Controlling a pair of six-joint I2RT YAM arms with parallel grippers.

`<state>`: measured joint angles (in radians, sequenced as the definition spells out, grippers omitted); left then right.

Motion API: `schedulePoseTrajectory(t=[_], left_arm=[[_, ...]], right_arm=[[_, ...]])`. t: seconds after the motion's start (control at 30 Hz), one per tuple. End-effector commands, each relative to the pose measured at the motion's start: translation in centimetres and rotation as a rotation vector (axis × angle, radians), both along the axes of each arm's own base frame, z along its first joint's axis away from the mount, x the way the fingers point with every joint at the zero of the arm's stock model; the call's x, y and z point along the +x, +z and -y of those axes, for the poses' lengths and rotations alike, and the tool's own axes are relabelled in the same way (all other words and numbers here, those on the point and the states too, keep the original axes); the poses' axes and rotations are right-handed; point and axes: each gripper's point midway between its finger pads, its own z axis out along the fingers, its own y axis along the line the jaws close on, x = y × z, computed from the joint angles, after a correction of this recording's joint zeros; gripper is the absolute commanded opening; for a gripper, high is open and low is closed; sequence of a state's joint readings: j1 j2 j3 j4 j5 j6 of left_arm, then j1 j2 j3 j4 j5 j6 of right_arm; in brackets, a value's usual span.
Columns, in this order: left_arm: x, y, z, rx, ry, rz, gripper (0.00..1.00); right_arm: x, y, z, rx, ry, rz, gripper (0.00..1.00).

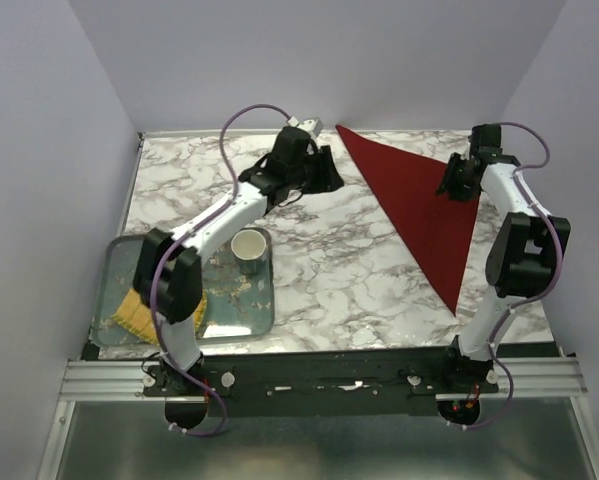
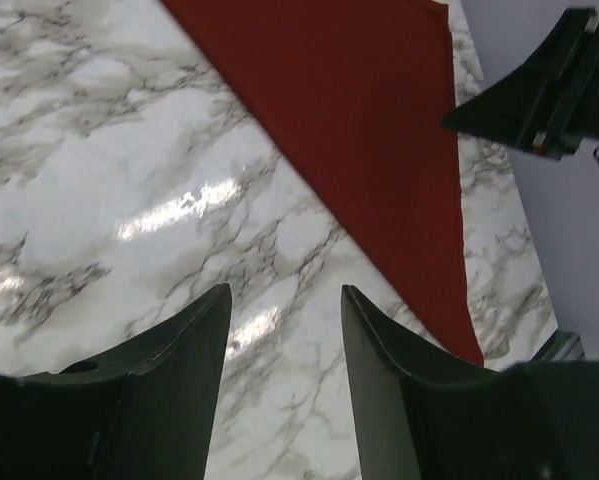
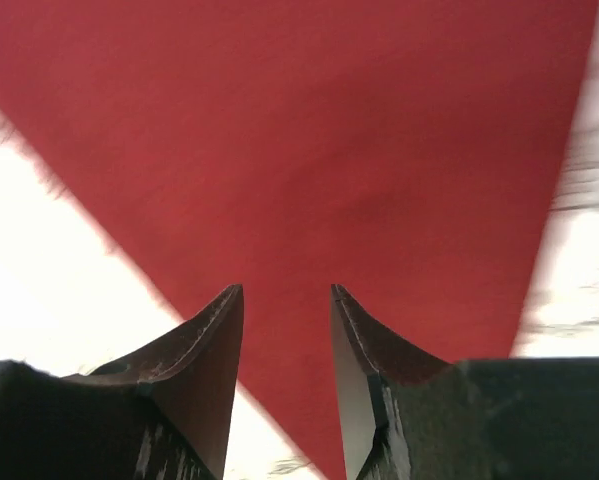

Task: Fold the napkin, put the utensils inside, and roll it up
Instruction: Fold the napkin

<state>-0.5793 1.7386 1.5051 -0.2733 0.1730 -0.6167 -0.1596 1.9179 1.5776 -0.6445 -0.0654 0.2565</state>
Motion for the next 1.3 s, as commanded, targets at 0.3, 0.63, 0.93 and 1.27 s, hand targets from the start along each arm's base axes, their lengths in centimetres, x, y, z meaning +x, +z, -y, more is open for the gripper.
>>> schedulePoseTrajectory(t=[0.3,0.63,0.93,1.27], left_arm=[[11.6,-6.3,9.0,-0.181,0.073,-0.029,0.57],[9.4,-5.5,6.7,-0.014,0.067,0.034,0.59],[8.0,-4.9,5.5,0.016,0.054,0.027,0.6],[0.9,0.7,5.1,-0.047,-0.025,0.014,0.59]], right_arm=[[-7.1,-2.6,-9.1,0.216,0.114,0.052,0.49],[-9.9,-3.2,-11.8,0.237,0.103,0.018,0.56],[-10.8,-1.8,-10.7,0.146,0.101,0.03,0.57],[-19.5,-1.9,0.4,0.057,-0.677,-0.048,0.55]])
